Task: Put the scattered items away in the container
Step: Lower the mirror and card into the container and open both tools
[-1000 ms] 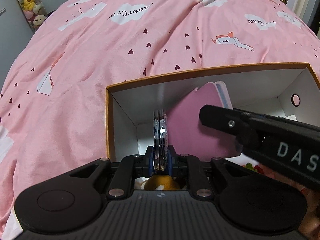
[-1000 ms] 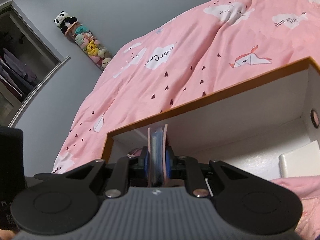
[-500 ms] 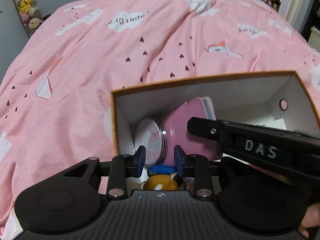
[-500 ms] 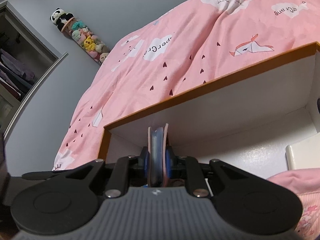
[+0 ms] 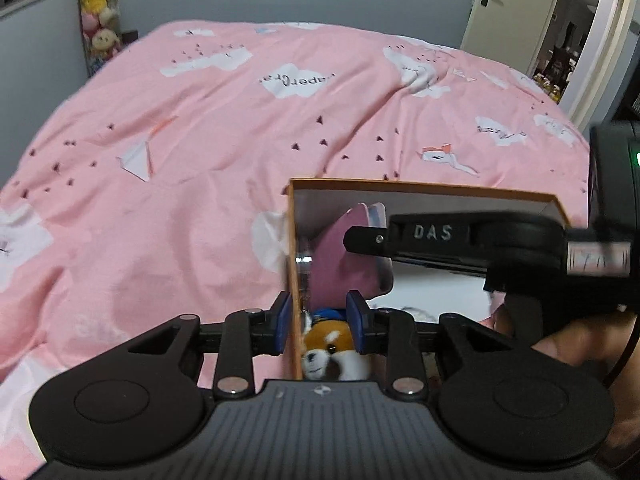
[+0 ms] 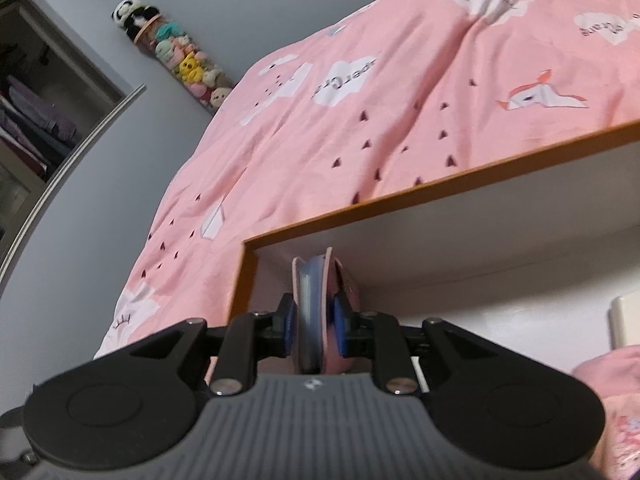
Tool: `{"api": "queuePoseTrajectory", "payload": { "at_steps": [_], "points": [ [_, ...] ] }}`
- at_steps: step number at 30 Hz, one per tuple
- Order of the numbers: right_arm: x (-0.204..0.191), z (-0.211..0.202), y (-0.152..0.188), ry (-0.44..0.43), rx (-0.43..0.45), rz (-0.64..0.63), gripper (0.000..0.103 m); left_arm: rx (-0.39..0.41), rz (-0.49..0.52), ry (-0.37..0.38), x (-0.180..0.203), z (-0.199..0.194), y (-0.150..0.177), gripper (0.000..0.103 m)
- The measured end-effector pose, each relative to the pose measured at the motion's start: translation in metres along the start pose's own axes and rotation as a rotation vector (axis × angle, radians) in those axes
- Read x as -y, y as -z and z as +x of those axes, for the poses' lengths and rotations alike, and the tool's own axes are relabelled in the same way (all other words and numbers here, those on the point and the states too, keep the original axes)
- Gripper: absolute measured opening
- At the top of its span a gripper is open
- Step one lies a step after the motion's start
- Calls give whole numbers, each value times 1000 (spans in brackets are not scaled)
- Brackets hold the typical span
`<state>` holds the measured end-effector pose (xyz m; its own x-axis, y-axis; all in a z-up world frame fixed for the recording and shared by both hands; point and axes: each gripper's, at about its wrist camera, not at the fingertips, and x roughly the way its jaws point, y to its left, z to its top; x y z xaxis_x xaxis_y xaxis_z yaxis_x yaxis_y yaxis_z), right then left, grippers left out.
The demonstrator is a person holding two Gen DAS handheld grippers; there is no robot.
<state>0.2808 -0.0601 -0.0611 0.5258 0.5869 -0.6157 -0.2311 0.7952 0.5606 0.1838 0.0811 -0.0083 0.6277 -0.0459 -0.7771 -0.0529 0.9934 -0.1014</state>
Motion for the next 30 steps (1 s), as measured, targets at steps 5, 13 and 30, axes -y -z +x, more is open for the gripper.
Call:
{"api": "queuePoseTrajectory", "payload": {
  "at_steps": [5, 13, 30],
  "points": [
    [-11, 10, 1, -11, -33, -26, 27, 1, -42, 14, -10, -4, 7, 34],
    [-18, 9, 5, -51, -80, -39, 32, 2, -83, 23, -16, -4, 20, 34],
    [-28, -4, 6, -22, -56, -126, 36, -2, -126, 24, -18, -13, 32, 34]
  ]
}}
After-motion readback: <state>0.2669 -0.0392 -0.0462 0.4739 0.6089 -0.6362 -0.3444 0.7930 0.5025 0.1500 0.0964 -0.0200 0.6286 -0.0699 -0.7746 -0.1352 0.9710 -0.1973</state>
